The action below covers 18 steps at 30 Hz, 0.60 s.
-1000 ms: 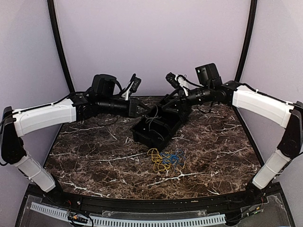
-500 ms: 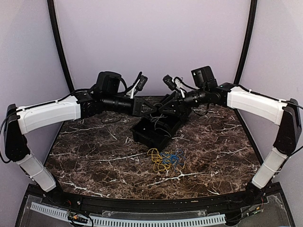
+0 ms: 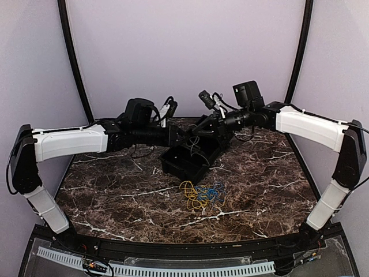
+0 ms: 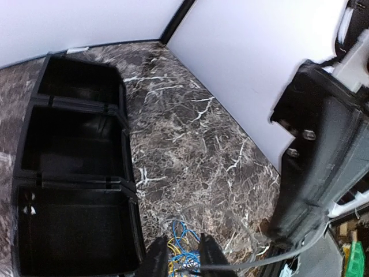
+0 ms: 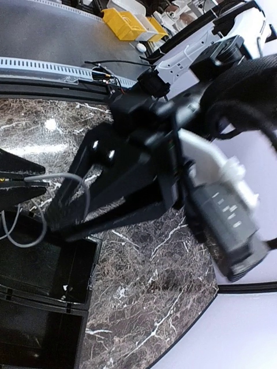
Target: Untangle the cables
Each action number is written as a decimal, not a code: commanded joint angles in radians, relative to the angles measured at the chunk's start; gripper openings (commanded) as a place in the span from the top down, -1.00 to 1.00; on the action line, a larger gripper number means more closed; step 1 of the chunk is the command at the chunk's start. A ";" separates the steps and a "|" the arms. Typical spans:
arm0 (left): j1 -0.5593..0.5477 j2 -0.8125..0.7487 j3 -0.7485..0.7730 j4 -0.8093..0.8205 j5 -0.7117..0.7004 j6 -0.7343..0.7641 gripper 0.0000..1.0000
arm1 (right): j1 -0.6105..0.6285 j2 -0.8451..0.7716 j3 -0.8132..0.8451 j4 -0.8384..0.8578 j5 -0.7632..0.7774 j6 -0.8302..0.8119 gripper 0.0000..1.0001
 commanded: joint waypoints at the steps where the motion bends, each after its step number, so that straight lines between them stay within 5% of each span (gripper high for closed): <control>1: 0.003 0.022 -0.106 0.159 -0.236 -0.096 0.76 | 0.003 -0.044 0.032 0.018 -0.080 0.035 1.00; 9: 0.109 0.057 -0.262 0.173 -0.385 -0.175 0.82 | -0.083 -0.057 0.116 0.018 -0.139 0.077 1.00; 18: 0.212 -0.113 -0.401 0.131 -0.477 -0.131 0.71 | -0.107 0.005 0.125 0.069 -0.039 0.051 1.00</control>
